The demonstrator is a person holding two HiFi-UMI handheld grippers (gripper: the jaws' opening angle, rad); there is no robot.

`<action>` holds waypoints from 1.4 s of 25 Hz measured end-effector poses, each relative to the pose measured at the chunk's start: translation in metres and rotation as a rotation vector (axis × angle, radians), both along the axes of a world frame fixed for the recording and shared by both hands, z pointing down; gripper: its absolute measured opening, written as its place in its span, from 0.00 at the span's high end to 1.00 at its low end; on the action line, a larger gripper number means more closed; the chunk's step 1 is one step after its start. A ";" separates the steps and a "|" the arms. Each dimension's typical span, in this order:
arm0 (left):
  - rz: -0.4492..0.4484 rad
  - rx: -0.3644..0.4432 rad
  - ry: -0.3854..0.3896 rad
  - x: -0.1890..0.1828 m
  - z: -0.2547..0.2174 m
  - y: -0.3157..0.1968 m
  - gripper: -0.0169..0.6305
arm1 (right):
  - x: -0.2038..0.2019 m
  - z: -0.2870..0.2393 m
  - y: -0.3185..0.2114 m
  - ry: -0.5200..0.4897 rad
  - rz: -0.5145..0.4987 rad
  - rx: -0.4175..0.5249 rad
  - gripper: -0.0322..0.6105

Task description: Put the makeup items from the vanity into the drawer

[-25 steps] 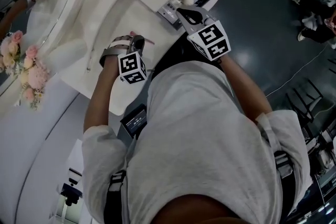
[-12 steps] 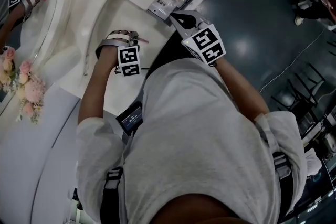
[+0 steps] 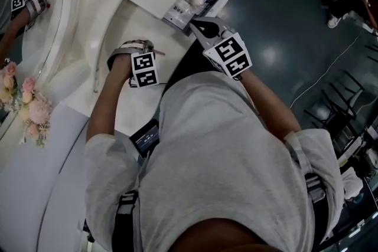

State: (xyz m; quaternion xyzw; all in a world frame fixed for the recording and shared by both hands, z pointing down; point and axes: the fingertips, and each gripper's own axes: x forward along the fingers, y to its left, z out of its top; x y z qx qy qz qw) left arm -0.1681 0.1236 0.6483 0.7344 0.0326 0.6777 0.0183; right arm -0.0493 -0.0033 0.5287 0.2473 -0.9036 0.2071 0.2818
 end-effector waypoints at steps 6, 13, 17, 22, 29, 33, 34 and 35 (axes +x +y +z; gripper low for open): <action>-0.051 0.009 0.008 -0.002 -0.001 0.001 0.90 | -0.006 -0.003 -0.005 -0.002 -0.031 0.010 0.95; -0.220 0.115 0.061 0.003 -0.018 -0.020 0.91 | -0.008 -0.008 -0.014 -0.009 -0.074 0.016 0.95; -0.313 0.179 0.099 0.011 -0.035 -0.029 0.91 | -0.009 -0.012 -0.016 -0.015 -0.098 0.019 0.95; -0.455 0.269 0.130 0.023 -0.057 -0.049 0.91 | -0.006 -0.022 -0.023 -0.030 -0.131 0.042 0.95; -0.660 0.385 0.243 0.047 -0.088 -0.083 0.91 | 0.007 -0.032 -0.036 -0.054 -0.110 0.067 0.95; -0.776 0.390 0.303 0.061 -0.101 -0.097 0.91 | 0.019 -0.035 -0.040 -0.059 -0.095 0.070 0.95; -0.812 0.384 0.319 0.064 -0.104 -0.100 0.91 | 0.022 -0.035 -0.041 -0.060 -0.091 0.069 0.95; -0.848 0.378 0.335 0.067 -0.106 -0.104 0.91 | 0.025 -0.036 -0.042 -0.062 -0.087 0.068 0.95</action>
